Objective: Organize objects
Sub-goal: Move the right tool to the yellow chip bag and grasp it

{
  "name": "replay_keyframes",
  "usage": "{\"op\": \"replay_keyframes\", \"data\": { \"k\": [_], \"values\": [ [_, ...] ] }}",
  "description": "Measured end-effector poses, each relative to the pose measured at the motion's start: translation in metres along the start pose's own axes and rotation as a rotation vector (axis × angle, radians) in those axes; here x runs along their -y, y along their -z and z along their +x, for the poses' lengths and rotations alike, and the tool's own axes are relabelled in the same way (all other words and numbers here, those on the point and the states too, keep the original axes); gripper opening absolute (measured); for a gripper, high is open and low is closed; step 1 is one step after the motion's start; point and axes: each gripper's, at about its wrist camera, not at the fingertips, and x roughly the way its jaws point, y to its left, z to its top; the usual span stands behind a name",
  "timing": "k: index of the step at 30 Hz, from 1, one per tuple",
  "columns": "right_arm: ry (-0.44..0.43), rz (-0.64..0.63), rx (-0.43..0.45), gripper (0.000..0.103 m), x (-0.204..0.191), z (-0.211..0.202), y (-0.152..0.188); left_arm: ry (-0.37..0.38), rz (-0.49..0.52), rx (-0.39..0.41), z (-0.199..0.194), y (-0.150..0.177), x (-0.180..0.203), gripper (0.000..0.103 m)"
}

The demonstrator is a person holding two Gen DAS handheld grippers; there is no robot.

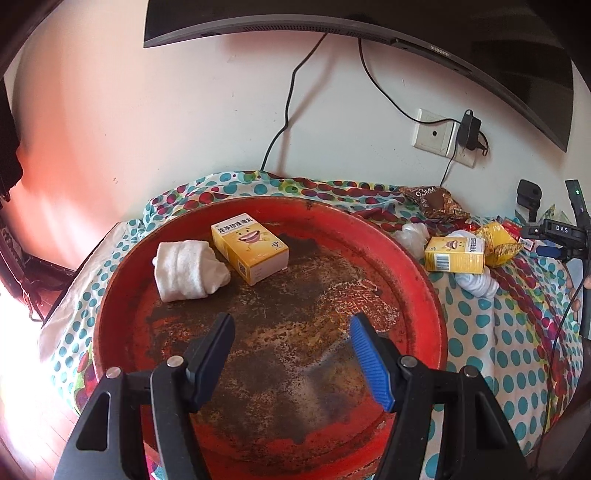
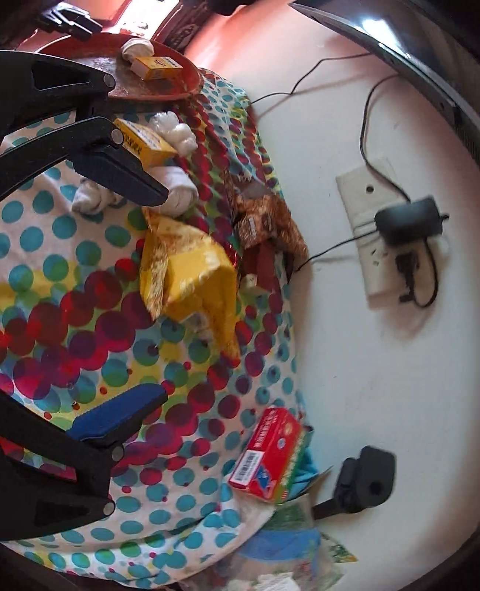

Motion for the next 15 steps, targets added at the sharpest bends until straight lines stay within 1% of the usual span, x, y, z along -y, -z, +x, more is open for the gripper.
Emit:
{"op": "replay_keyframes", "data": {
  "k": [2,6,9,11,15],
  "values": [
    [-0.016,0.043,-0.018,0.096,0.012,0.013,0.003,-0.001,0.024,-0.004,0.002,0.002,0.007,0.067],
    [-0.056,0.105,-0.044,0.096,0.019,0.040,0.005,0.007,0.057,-0.017,0.007,0.004,0.019,0.067],
    [-0.086,0.138,-0.046,0.096,0.014,0.055,0.002,0.003,0.089,-0.025,0.010,0.006,0.029,0.067],
    [-0.102,0.143,-0.045,0.096,0.009,0.065,-0.001,0.017,0.107,-0.037,0.013,0.008,0.036,0.067],
    [-0.114,0.140,-0.054,0.096,-0.004,0.084,-0.005,0.037,0.149,-0.030,0.012,0.010,0.050,0.067]
  ]
}}
